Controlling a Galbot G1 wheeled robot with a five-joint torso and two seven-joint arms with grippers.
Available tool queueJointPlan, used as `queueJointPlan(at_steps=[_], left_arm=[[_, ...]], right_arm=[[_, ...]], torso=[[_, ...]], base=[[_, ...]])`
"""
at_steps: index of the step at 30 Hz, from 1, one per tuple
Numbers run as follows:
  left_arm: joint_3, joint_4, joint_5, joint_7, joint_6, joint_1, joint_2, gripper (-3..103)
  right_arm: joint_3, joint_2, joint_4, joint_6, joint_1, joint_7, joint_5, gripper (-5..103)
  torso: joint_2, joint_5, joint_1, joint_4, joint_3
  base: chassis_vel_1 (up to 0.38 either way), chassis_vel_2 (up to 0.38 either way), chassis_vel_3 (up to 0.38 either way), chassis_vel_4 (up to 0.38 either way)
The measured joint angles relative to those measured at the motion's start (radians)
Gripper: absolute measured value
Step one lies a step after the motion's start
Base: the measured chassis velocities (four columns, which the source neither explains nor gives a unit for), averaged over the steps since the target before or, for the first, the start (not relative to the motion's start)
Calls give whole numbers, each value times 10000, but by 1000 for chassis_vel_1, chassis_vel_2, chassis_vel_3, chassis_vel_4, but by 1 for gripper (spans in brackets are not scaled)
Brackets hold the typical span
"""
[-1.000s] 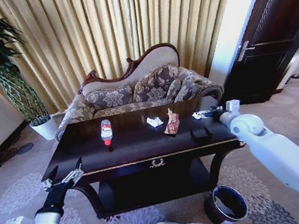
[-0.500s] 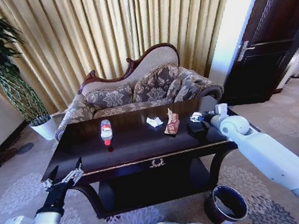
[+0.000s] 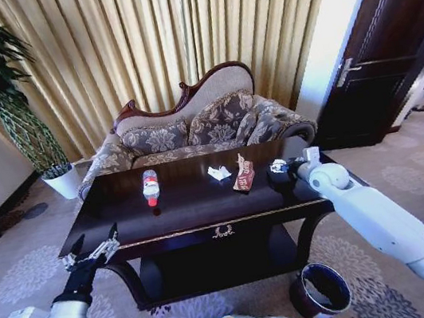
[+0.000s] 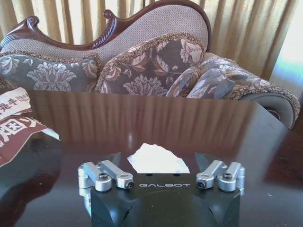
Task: Move to the front of the table and place the trash on the table into the trash bin.
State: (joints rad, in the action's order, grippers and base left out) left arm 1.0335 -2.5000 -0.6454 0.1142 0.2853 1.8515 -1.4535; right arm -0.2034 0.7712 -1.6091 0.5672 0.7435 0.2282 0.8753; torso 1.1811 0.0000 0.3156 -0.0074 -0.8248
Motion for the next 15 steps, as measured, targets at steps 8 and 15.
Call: queueJointPlan(at_steps=[8, 15], left_arm=[[34, 0, -38, -6, -25, -52, 35, 100], [33, 0, -61, -11, -31, -70, 40, 100]], right_arm=[[-24, -81, -45, 6, 99, 95, 25, 63], [-104, -151, -219, 6, 235, 144, 25, 37]], torso=[[0, 0, 0, 0, 0], [0, 0, 0, 0, 0]], base=[[0, 0, 0, 0], [0, 0, 0, 0]])
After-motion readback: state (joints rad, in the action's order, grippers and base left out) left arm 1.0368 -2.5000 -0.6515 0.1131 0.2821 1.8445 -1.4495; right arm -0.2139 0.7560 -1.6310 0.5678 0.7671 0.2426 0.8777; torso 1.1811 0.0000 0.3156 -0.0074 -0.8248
